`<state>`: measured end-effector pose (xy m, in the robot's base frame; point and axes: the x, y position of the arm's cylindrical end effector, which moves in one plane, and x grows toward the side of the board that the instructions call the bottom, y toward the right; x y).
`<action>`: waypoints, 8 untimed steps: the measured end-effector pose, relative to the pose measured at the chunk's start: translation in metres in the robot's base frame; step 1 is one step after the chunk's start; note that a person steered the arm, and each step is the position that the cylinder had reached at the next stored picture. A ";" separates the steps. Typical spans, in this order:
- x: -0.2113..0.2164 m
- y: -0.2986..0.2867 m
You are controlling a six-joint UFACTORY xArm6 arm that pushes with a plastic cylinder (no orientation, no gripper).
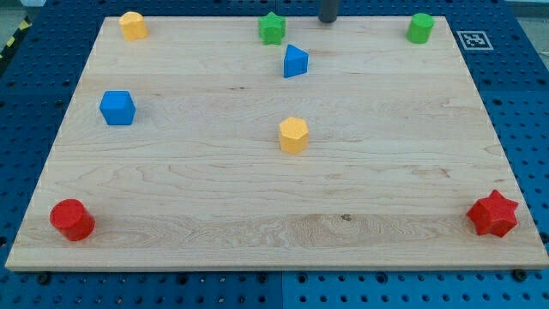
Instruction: Push the green star closer to the blue triangle
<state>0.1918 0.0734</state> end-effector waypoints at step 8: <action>0.002 -0.091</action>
<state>0.1938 -0.0174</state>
